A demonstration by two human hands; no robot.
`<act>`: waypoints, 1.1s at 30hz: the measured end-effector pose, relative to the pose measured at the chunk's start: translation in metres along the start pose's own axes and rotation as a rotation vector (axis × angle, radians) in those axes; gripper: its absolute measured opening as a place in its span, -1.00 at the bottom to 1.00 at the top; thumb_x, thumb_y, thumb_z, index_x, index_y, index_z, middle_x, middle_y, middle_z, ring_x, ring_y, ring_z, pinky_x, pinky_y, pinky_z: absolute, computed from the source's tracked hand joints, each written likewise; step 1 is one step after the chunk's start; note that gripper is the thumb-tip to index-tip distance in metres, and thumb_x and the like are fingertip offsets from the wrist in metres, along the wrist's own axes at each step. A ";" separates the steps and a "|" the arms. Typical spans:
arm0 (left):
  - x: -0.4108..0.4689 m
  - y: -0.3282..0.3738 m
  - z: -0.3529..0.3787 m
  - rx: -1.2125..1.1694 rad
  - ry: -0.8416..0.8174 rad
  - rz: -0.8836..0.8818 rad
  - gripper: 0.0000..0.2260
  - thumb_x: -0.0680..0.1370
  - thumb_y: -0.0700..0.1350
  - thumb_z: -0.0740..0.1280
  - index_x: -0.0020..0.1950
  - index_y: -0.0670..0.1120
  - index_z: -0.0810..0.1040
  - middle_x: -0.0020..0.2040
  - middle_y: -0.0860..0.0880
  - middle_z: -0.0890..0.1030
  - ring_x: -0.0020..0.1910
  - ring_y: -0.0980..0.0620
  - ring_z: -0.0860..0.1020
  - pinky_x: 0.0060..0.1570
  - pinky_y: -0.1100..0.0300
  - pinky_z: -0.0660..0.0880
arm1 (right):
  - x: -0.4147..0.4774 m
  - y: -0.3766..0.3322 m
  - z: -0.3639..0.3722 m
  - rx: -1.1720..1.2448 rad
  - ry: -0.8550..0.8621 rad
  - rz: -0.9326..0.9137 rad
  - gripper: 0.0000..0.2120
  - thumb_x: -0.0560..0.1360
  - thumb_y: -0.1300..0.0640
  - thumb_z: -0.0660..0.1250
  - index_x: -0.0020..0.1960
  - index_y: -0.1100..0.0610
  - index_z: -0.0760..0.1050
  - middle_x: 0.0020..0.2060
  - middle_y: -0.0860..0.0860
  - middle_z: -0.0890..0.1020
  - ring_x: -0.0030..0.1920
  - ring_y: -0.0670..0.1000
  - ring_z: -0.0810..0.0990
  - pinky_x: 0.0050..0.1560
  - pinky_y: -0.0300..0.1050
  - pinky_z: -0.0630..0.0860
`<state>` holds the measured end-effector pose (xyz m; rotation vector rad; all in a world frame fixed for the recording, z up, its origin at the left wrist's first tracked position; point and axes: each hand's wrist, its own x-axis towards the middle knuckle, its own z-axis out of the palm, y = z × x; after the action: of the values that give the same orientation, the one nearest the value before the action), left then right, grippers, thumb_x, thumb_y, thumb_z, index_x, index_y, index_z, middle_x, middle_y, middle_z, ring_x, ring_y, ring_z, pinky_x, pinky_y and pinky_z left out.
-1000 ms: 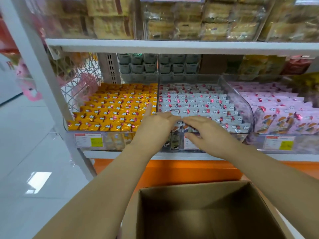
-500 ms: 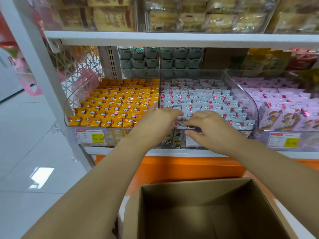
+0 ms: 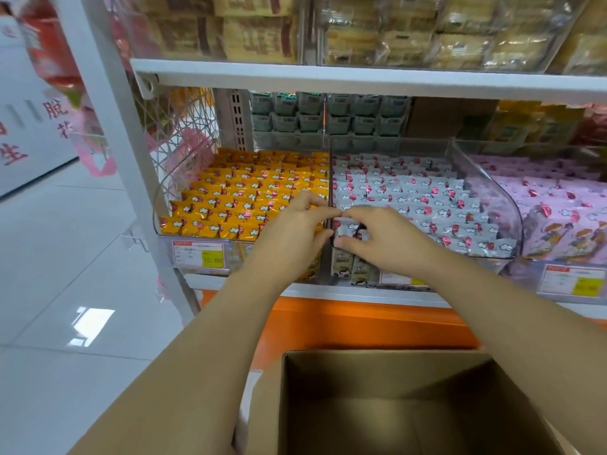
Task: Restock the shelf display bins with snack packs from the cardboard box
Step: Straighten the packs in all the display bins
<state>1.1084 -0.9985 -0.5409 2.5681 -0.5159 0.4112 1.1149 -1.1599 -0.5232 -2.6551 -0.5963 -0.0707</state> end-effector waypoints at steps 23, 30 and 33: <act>-0.002 -0.005 0.000 -0.001 -0.019 0.023 -0.68 0.59 -0.14 0.30 0.34 0.01 0.50 0.28 -0.02 0.41 0.21 -0.01 0.45 0.12 0.11 0.45 | 0.015 0.001 0.003 0.085 0.007 0.071 -0.84 0.45 0.08 0.44 -0.07 0.05 0.46 -0.19 -0.09 0.49 -0.10 -0.03 0.46 -0.18 -0.15 0.32; -0.002 -0.004 -0.003 -0.003 -0.039 0.024 -0.72 0.59 -0.14 0.29 0.30 0.02 0.54 0.28 -0.01 0.40 0.20 -0.01 0.44 0.09 0.13 0.44 | 0.025 0.002 -0.006 0.002 -0.185 0.046 -0.88 0.49 0.11 0.39 -0.10 0.17 0.60 -0.22 0.09 0.60 -0.23 0.03 0.52 -0.26 -0.14 0.40; -0.001 -0.004 -0.003 0.007 -0.044 0.014 -0.73 0.59 -0.13 0.28 0.29 0.02 0.54 0.29 0.00 0.39 0.20 0.00 0.44 0.08 0.13 0.45 | 0.027 0.001 -0.015 -0.072 -0.286 0.023 -0.93 0.52 0.12 0.36 -0.14 0.02 0.57 -0.26 -0.05 0.60 -0.28 -0.08 0.52 -0.27 -0.23 0.41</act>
<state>1.1083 -0.9931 -0.5402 2.5861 -0.5487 0.3629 1.1409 -1.1561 -0.5062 -2.7634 -0.6635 0.3043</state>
